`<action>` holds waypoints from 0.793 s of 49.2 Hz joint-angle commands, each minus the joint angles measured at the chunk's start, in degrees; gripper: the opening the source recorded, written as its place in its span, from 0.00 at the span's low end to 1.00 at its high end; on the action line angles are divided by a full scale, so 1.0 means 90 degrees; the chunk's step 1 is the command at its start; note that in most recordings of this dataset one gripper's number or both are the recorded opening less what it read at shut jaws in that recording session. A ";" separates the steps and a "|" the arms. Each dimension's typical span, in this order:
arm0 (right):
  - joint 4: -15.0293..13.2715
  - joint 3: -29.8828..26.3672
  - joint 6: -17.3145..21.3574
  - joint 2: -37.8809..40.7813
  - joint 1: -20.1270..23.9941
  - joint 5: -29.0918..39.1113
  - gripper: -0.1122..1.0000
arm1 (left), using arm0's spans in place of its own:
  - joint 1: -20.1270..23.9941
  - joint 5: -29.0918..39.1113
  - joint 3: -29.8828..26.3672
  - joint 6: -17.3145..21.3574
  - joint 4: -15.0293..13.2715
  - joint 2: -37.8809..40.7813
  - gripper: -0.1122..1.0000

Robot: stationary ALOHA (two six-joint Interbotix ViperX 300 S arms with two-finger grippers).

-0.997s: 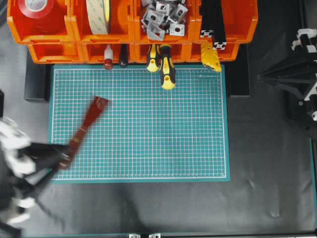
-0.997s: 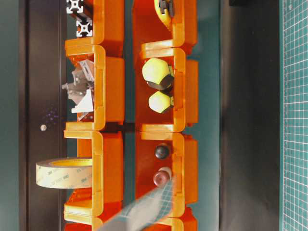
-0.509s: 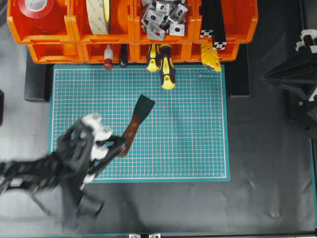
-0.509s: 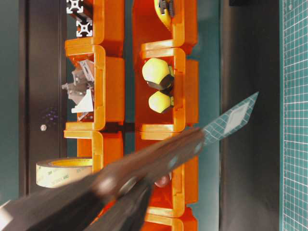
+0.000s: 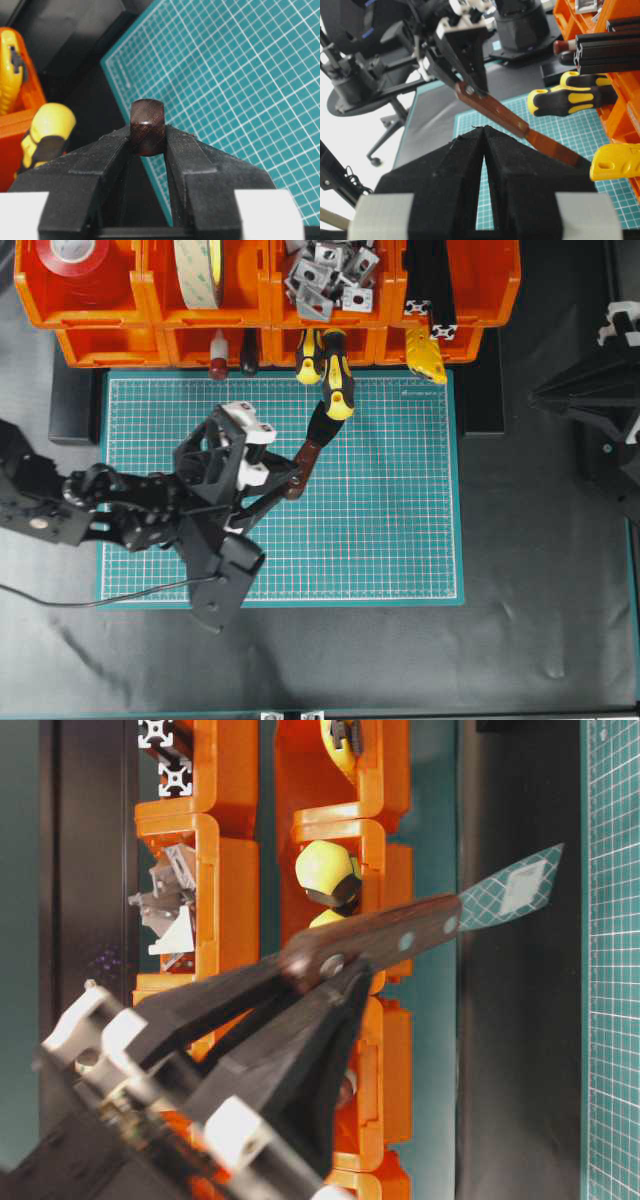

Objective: Pick scraper from container rack with left arm.

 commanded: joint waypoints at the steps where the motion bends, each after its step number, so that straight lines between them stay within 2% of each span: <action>1: 0.0010 -0.0244 0.0010 0.0020 0.0000 -0.0049 0.11 | 0.0059 -0.0205 -0.0068 -0.0010 0.0029 0.0020 0.28; 21: 0.0010 -0.0283 0.0010 -0.0049 -0.0010 -0.0049 0.11 | 0.0166 0.0049 -0.0186 -0.0049 0.0029 0.0146 0.28; 28: 0.0010 -0.0322 0.0000 -0.0127 -0.0010 0.0000 0.11 | 0.0215 0.0010 -0.0146 -0.0215 0.0029 0.0156 0.29; 30: 0.0010 -0.0322 0.0010 -0.0127 0.0000 0.0000 0.11 | 0.0234 -0.0010 -0.0107 -0.0312 0.0029 0.0156 0.34; 39: 0.0010 -0.0322 0.0010 -0.0117 -0.0010 0.0010 0.11 | 0.0283 -0.0254 0.0078 -0.0996 0.0020 0.0156 0.80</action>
